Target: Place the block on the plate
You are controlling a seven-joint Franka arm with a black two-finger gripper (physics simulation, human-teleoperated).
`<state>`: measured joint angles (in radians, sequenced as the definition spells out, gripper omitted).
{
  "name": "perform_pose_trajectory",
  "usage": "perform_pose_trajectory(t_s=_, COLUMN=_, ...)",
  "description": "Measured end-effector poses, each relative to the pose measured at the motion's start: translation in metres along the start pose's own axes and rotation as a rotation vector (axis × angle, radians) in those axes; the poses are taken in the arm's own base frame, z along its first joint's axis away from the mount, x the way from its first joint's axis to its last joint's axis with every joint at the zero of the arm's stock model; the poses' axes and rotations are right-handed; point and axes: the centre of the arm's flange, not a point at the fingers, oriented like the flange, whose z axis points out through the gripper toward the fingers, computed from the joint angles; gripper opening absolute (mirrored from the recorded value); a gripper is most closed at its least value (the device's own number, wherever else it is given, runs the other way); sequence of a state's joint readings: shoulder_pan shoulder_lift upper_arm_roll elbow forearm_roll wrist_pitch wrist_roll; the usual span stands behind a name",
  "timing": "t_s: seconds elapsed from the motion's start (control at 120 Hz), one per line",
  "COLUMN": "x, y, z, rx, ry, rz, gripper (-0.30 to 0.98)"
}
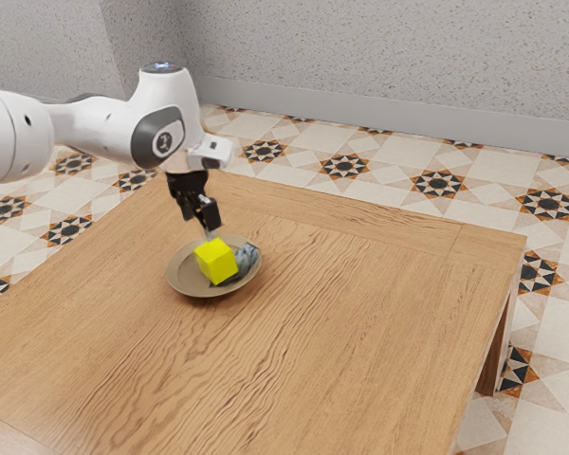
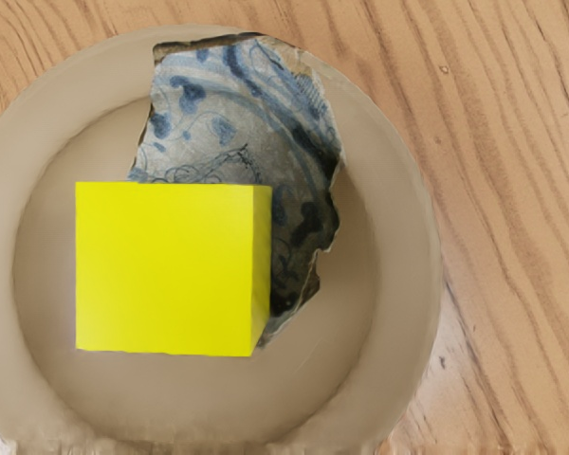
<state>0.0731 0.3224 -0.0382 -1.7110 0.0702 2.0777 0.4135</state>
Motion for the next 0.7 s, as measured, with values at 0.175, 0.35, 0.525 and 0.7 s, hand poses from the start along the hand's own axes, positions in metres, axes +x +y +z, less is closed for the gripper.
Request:
perform_pose_trajectory(t_s=0.175, x=-0.013, y=0.027, z=-0.065, rx=-0.009, ry=0.035, rz=-0.008, gripper=0.67)
perform_pose_trajectory(t_s=0.35, x=-0.009, y=0.025, z=-0.126, rx=-0.032, ry=0.05, rz=-0.038, gripper=0.68)
perform_pose_trajectory(t_s=0.525, x=-0.012, y=0.021, z=-0.172, rx=-0.032, ry=0.052, rz=-0.06, gripper=0.68)
perform_pose_trajectory(t_s=0.7, x=-0.028, y=0.011, z=-0.191, rx=-0.039, ry=0.016, rz=-0.098, gripper=0.68)
